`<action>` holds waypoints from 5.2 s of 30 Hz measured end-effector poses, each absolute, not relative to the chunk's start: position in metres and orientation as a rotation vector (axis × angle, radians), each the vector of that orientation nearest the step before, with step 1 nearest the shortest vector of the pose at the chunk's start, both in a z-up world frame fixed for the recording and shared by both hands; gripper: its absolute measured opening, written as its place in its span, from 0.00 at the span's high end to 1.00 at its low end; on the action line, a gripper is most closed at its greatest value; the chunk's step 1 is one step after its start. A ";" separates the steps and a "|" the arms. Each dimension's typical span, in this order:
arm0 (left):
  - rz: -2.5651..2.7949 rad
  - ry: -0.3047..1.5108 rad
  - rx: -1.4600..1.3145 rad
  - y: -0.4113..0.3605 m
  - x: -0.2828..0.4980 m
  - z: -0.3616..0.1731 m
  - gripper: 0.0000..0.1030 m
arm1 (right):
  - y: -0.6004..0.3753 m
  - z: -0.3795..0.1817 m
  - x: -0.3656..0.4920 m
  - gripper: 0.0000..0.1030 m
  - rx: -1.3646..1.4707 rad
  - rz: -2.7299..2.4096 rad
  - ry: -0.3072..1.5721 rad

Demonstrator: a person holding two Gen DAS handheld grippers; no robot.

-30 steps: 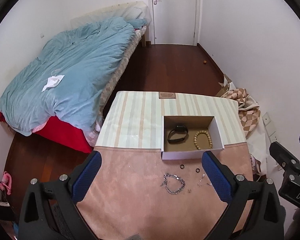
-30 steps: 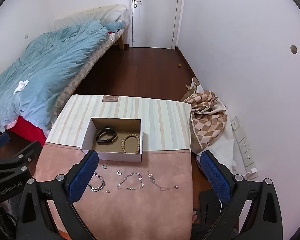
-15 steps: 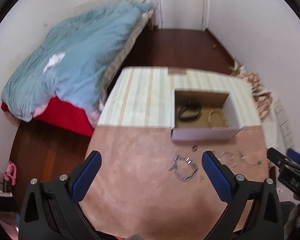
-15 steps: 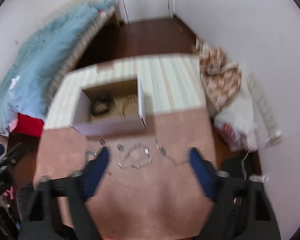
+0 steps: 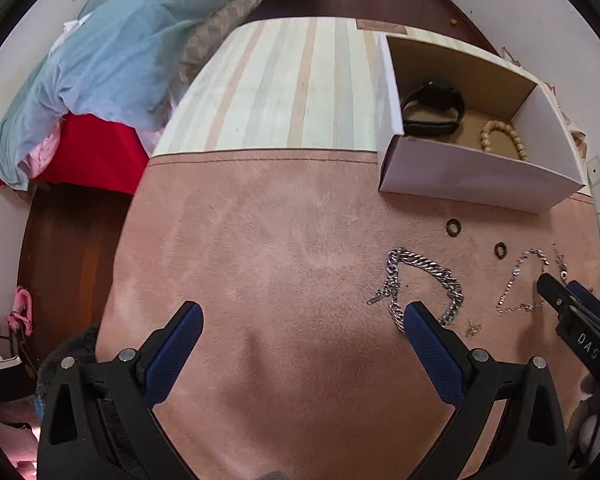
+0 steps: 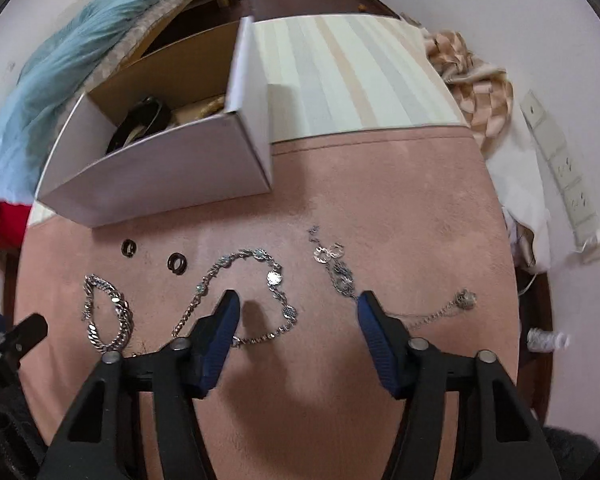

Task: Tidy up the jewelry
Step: 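Grasp the chunky silver chain bracelet with the left tool while the right tool grasps the disc-link bracelet, then lower both silver bracelets into the white box and open both tools, then withdraw both tools and move the right tool toward the silver charm chain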

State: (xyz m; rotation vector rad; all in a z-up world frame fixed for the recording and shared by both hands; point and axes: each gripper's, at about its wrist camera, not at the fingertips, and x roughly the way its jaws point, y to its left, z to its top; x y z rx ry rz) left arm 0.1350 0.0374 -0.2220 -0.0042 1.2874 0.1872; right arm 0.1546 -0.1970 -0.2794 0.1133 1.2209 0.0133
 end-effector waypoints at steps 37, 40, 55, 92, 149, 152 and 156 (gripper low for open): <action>-0.123 1.196 -0.244 0.044 0.123 -0.208 0.97 | -0.209 -0.210 0.112 0.95 0.376 0.170 1.083; -0.144 1.158 -0.253 0.049 0.123 -0.186 0.97 | -0.204 -0.191 0.117 0.95 0.371 0.212 1.061; -0.265 0.941 -0.160 0.032 0.169 -0.068 0.97 | -0.184 -0.081 0.178 0.95 0.286 0.336 0.912; 0.065 1.112 -0.044 0.048 0.236 -0.148 0.02 | -0.163 -0.180 0.282 0.24 0.030 0.194 1.230; 0.089 0.930 0.013 0.004 0.083 -0.069 0.00 | -0.236 -0.085 0.081 0.03 0.132 -0.061 0.902; 0.108 0.976 0.038 0.000 0.090 -0.100 0.00 | -0.264 -0.125 0.087 0.03 0.189 -0.114 0.968; 0.130 1.042 0.068 -0.005 0.097 -0.138 0.00 | -0.298 -0.179 0.094 0.11 0.272 -0.161 1.051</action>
